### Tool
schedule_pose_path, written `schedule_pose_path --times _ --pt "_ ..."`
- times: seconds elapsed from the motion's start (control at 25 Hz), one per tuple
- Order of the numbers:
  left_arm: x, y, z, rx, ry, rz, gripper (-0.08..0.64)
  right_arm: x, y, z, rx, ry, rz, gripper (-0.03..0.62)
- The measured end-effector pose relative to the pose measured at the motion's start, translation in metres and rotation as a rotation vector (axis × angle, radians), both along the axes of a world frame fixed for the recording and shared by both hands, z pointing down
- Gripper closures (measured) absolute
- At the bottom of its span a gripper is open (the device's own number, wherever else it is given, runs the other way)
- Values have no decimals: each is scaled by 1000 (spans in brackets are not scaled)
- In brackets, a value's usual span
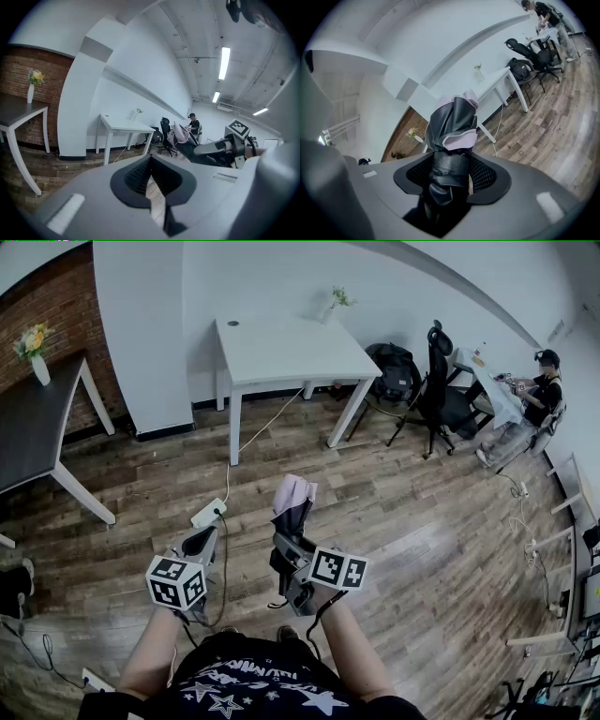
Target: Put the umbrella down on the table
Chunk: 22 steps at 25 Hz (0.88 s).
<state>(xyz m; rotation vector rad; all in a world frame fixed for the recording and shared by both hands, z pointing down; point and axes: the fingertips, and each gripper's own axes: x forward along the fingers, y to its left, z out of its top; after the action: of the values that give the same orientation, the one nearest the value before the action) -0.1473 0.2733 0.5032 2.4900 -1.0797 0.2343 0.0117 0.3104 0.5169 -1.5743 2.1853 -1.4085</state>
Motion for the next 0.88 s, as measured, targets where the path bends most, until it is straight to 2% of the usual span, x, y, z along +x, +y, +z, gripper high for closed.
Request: schedule_pose_path --times 0.48,0.88 --pt "-9 -2 -4 17 11 43 557 -19 2 2 -4 34 23 345" --pt "-31 10 22 -47 -10 39 557 -27 -1 25 -68 53 29 345"
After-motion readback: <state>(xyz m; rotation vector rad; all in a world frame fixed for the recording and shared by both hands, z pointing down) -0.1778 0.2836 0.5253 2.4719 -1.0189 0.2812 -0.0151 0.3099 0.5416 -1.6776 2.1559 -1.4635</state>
